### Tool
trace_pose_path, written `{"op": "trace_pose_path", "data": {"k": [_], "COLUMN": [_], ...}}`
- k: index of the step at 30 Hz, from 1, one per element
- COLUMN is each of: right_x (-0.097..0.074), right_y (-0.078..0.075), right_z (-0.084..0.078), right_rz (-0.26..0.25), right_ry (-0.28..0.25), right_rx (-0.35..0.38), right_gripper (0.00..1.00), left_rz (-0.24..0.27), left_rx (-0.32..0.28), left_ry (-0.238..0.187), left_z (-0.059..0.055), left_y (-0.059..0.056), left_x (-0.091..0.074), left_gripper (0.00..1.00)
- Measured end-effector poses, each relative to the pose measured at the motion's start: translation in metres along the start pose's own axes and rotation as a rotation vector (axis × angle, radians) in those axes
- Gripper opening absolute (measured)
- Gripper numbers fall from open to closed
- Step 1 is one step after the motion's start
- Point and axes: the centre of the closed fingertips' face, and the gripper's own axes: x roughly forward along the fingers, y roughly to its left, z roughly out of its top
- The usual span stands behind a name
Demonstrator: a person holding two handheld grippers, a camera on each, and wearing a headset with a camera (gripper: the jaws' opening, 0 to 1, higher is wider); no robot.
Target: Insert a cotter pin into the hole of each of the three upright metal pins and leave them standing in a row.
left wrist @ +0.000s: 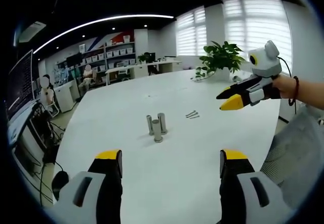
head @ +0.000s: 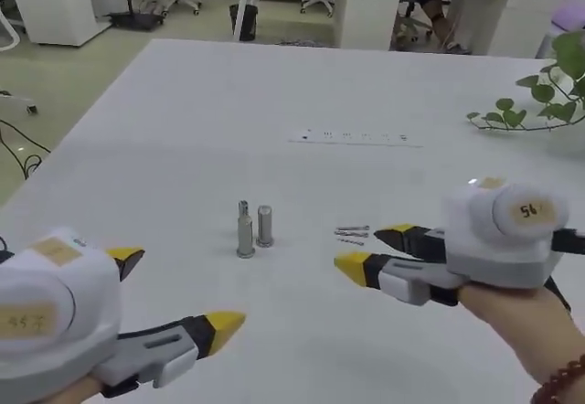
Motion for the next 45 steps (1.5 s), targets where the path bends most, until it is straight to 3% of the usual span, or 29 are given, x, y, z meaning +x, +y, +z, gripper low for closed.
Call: {"op": "trace_pose_path", "data": {"k": [13,27,45], "right_x": [0.042,0.095,0.157], "right_y": [0.011,0.020,0.017], "right_z": [0.030,0.050,0.044], "right_rz": [0.058,0.096,0.112], "right_ry": [0.009,0.032,0.122], "right_rx": [-0.019,-0.031,-0.069], "right_gripper": [0.40,0.32,0.27], "left_rz": [-0.015,-0.020,-0.028], "left_rx": [-0.042,-0.034,-0.035], "left_ry": [-0.011,-0.008,0.012], "left_z": [-0.002,-0.003,-0.008], "left_y": [0.001,0.002,0.004], "left_x": [0.005,0.011,0.018], "left_gripper": [0.78,0.76,0.74]}}
